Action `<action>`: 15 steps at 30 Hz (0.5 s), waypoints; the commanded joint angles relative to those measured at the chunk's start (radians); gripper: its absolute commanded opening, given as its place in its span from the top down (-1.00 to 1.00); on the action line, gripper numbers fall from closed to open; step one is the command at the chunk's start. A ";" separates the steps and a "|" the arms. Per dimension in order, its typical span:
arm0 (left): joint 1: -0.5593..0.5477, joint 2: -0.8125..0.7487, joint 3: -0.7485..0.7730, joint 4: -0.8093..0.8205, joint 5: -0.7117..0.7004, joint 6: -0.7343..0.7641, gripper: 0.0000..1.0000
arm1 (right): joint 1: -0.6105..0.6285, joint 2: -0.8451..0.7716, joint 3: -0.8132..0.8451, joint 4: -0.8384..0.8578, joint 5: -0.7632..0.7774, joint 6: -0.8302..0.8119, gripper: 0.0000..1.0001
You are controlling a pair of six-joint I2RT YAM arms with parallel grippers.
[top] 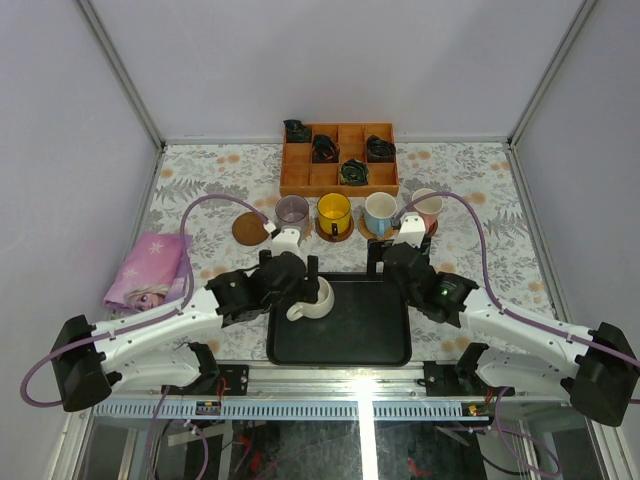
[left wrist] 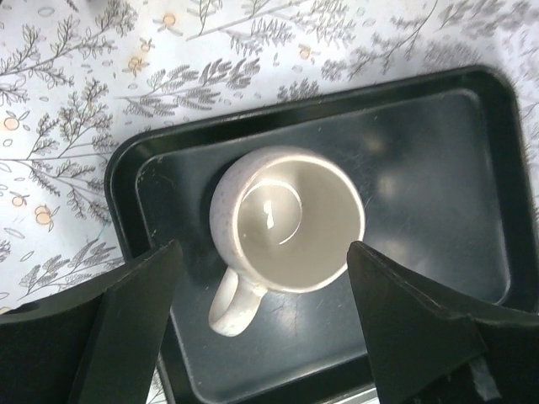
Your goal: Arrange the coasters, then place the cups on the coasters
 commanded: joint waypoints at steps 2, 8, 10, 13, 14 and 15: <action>0.004 0.021 -0.015 -0.099 0.064 0.031 -0.59 | -0.010 -0.022 0.003 0.025 -0.025 0.026 -0.88; 0.002 0.046 -0.050 -0.098 0.111 0.014 -0.49 | -0.009 -0.036 -0.001 0.002 -0.023 0.048 -0.88; 0.003 0.037 -0.055 -0.098 0.125 0.014 -0.49 | -0.009 -0.045 -0.010 0.000 -0.018 0.051 -0.88; 0.003 0.026 -0.060 -0.096 0.145 0.021 -0.49 | -0.010 -0.050 -0.014 -0.001 -0.013 0.056 -0.88; 0.003 0.024 -0.062 -0.095 0.151 0.024 -0.49 | -0.009 -0.049 -0.015 -0.001 -0.013 0.057 -0.88; 0.002 0.022 -0.064 -0.095 0.155 0.026 -0.49 | -0.009 -0.047 -0.014 -0.001 -0.012 0.059 -0.88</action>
